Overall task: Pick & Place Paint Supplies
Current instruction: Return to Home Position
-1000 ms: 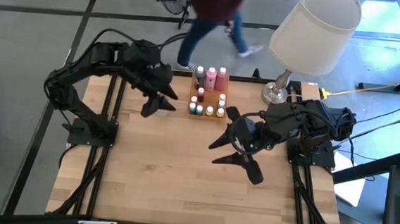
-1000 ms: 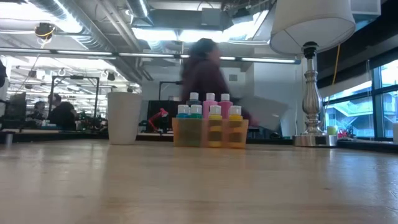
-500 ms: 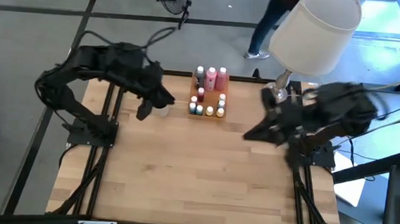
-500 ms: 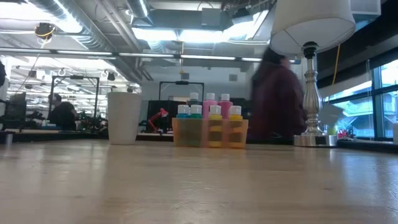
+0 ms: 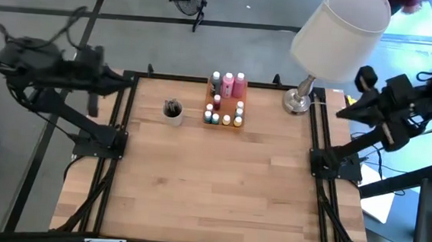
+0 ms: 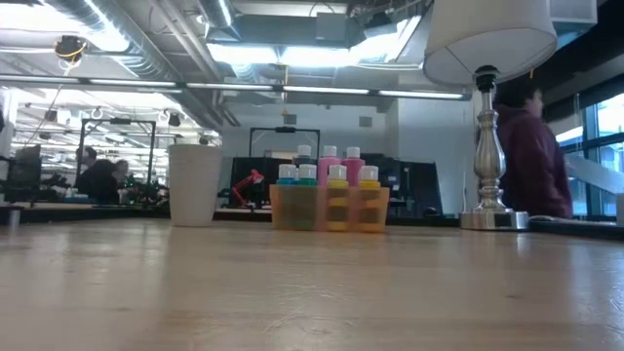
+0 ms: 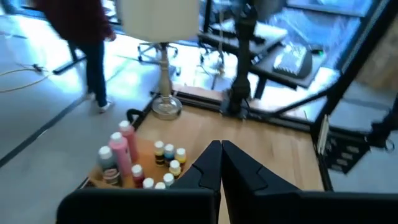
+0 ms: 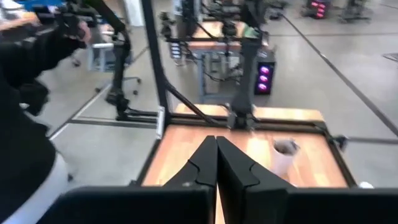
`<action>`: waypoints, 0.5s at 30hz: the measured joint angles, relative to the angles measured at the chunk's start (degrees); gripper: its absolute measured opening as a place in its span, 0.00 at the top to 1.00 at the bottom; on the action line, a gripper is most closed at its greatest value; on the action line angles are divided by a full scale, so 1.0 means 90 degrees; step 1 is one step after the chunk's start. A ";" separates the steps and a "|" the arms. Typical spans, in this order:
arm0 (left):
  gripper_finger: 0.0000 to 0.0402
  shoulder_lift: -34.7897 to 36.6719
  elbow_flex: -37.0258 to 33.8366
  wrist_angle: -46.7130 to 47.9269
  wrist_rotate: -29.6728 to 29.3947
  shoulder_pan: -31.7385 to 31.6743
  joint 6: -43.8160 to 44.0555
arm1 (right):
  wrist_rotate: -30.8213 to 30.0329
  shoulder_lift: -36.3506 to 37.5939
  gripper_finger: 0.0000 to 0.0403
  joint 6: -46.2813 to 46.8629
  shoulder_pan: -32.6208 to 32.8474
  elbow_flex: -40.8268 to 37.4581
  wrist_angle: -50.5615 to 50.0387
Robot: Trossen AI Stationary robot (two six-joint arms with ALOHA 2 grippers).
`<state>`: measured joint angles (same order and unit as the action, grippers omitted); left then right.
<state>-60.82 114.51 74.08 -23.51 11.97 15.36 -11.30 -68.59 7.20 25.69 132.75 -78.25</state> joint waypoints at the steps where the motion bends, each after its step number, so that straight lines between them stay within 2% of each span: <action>1: 0.99 0.0152 -0.0091 0.0022 -0.0221 0.0116 0.0154 | -0.0143 0.0096 0.99 0.0053 0.0021 -0.0064 -0.0086; 4: 1.00 0.0580 -0.0531 0.0034 -0.0983 0.0365 0.0451 | -0.0376 0.0428 0.99 0.0131 0.0047 -0.0488 -0.0196; 6: 1.00 0.0849 -0.0916 0.0018 -0.1267 0.0468 0.0593 | -0.0408 0.0697 0.99 0.0125 0.0047 -0.0963 -0.0192; 11: 1.00 0.1537 -0.2189 -0.0534 -0.1332 0.0599 0.0604 | -0.0618 0.1503 1.00 0.0297 0.0047 -0.2563 0.0233; 15: 0.99 0.2233 -0.3447 -0.1101 -0.1280 0.0628 0.0688 | -0.0745 0.2376 1.00 0.0393 0.0047 -0.4073 0.1072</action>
<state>-40.73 83.49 64.18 -35.03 17.63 21.56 -18.00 -47.21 10.73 26.11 96.09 -68.60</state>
